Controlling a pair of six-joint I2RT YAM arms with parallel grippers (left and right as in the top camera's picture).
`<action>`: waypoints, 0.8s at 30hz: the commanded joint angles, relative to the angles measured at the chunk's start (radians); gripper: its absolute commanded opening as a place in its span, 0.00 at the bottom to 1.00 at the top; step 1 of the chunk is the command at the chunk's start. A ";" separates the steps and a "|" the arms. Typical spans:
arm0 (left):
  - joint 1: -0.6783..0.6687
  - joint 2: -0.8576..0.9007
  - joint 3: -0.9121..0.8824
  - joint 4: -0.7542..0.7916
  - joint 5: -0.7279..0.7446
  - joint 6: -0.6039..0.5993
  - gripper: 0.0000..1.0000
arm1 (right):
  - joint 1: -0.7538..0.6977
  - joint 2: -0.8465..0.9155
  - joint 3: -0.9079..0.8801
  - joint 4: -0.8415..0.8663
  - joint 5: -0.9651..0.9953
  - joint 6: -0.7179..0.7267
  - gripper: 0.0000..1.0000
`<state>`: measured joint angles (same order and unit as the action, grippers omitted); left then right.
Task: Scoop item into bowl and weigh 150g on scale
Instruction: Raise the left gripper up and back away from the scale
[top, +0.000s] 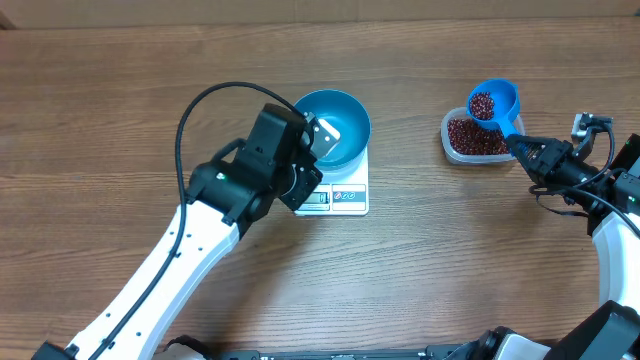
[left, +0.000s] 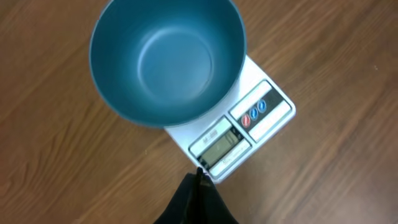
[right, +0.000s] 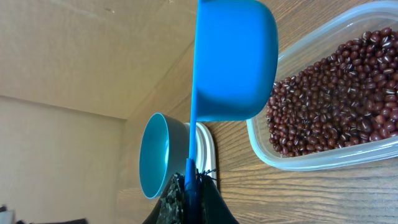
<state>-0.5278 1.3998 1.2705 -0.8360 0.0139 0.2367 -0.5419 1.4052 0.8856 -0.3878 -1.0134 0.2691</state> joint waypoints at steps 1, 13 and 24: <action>0.005 -0.030 0.100 -0.077 0.006 0.007 0.04 | -0.004 -0.023 0.026 0.005 -0.009 -0.004 0.04; 0.058 -0.032 0.353 -0.347 0.031 0.100 0.04 | -0.004 -0.023 0.026 0.005 -0.009 -0.008 0.04; 0.184 -0.035 0.373 -0.371 0.195 0.135 0.04 | -0.003 -0.023 0.026 0.004 -0.010 -0.011 0.04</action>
<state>-0.3576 1.3811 1.6184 -1.2091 0.1143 0.3355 -0.5419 1.4052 0.8856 -0.3897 -1.0130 0.2684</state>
